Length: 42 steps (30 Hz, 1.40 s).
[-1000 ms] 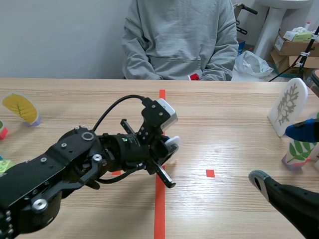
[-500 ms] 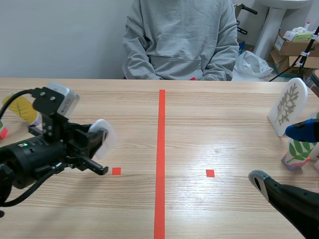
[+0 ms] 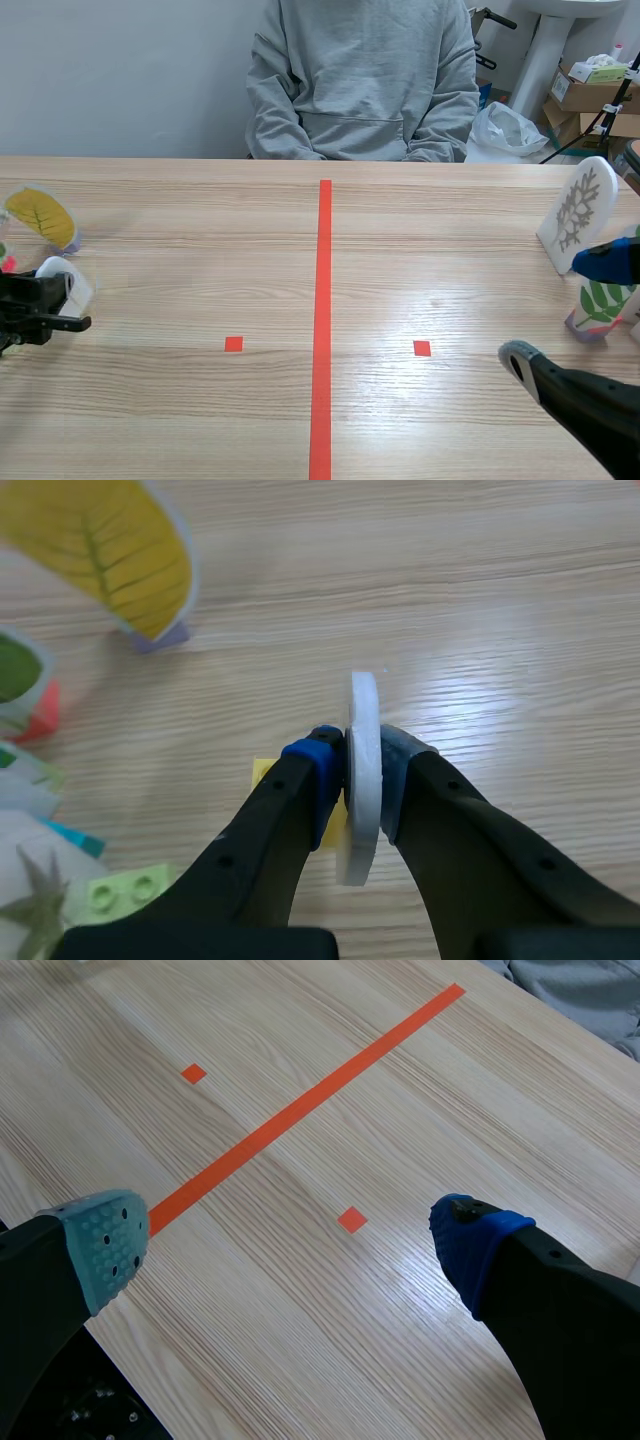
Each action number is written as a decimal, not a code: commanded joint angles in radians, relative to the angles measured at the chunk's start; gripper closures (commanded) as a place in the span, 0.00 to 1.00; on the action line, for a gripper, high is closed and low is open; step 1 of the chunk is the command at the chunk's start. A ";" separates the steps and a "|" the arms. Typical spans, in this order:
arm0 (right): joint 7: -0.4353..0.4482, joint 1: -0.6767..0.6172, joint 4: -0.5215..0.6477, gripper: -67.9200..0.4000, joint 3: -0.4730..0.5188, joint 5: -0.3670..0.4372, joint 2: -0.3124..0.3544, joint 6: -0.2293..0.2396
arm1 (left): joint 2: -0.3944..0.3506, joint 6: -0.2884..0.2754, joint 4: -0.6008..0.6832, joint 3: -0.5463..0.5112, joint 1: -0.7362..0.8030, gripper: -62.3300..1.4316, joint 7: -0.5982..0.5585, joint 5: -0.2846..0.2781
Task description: Do the leaf sorting experiment
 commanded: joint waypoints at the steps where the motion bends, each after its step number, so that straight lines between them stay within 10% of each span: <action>1: 0.014 0.022 0.000 0.15 0.012 0.011 0.013 0.007 | -0.019 0.015 -0.010 -0.013 -0.040 0.89 -0.023 -0.010; 28: -0.003 0.027 -0.001 0.15 0.012 0.012 0.013 0.008 | -0.083 0.074 -0.367 -0.026 -0.255 0.88 -0.122 0.035; 42: -0.004 0.027 -0.001 0.15 0.012 0.012 0.013 0.008 | -0.084 0.064 -0.302 -0.026 -0.209 0.18 -0.086 0.024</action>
